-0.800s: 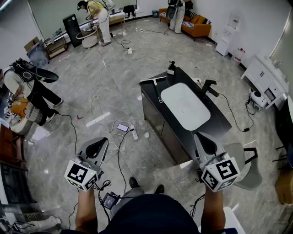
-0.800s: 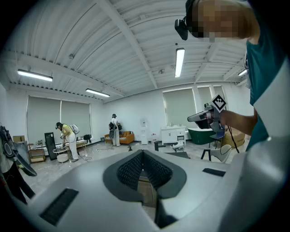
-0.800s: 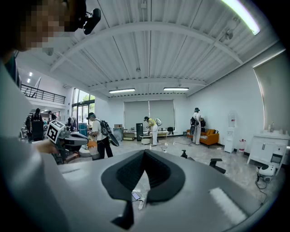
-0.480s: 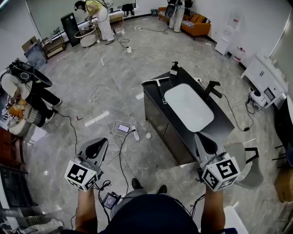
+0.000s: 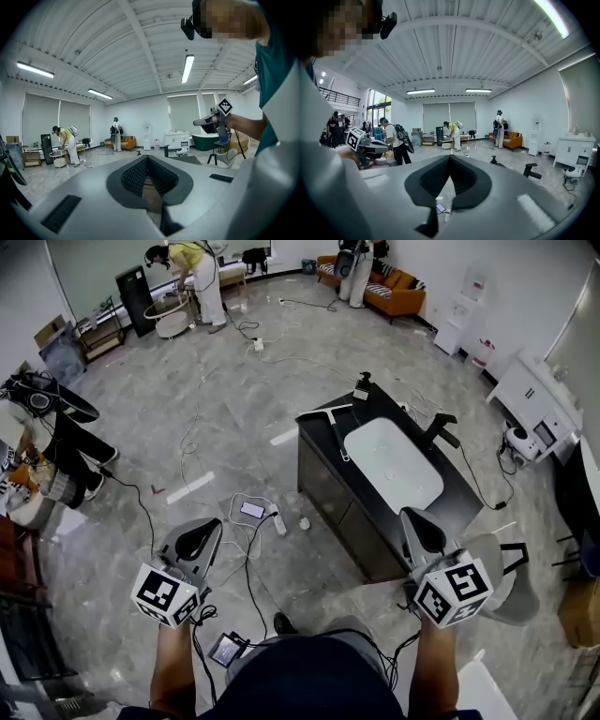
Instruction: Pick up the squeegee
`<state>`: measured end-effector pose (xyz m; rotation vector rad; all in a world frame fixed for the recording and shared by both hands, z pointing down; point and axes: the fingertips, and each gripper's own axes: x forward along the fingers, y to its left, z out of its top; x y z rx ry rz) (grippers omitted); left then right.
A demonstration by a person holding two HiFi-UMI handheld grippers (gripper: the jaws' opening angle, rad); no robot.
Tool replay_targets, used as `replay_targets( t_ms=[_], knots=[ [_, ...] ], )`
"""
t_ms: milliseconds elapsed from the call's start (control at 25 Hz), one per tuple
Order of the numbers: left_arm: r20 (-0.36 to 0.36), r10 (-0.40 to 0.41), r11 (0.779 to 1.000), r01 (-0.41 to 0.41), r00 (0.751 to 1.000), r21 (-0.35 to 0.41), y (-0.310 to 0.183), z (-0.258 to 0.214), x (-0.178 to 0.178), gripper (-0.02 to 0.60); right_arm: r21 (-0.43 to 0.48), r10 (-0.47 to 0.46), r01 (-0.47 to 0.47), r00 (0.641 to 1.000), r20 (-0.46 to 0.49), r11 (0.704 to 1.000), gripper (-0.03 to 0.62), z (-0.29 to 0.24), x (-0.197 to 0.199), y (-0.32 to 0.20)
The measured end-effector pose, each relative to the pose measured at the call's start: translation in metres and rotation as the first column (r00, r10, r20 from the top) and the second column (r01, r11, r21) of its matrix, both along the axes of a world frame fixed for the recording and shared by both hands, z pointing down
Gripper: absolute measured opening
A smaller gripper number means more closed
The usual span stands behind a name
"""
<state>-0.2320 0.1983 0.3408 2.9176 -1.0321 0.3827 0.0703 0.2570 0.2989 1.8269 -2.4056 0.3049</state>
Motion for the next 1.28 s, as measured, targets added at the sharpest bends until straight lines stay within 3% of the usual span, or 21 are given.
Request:
replay_targets(
  t_ms=[320, 920, 1280],
  knots=[
    [0.002, 0.000, 0.999, 0.000, 1.000, -0.040, -0.039, 0.023, 0.019, 0.006, 0.001, -0.005, 0.005, 0.999, 0.052, 1.000, 0.009, 0.007, 0.019, -0.044],
    [0.024, -0.150, 0.987, 0.151, 0.988, -0.047, -0.106, 0.019, 0.097, 0.006, -0.017, -0.169, 0.172, 0.979, 0.114, 0.985, 0.009, 0.029, 0.094, -0.168],
    [0.065, -0.213, 0.975, 0.216, 0.975, -0.050, -0.123, 0.020, 0.123, 0.006, -0.021, -0.234, 0.240, 0.960, 0.153, 0.971, 0.009, 0.044, 0.121, -0.208]
  ],
)
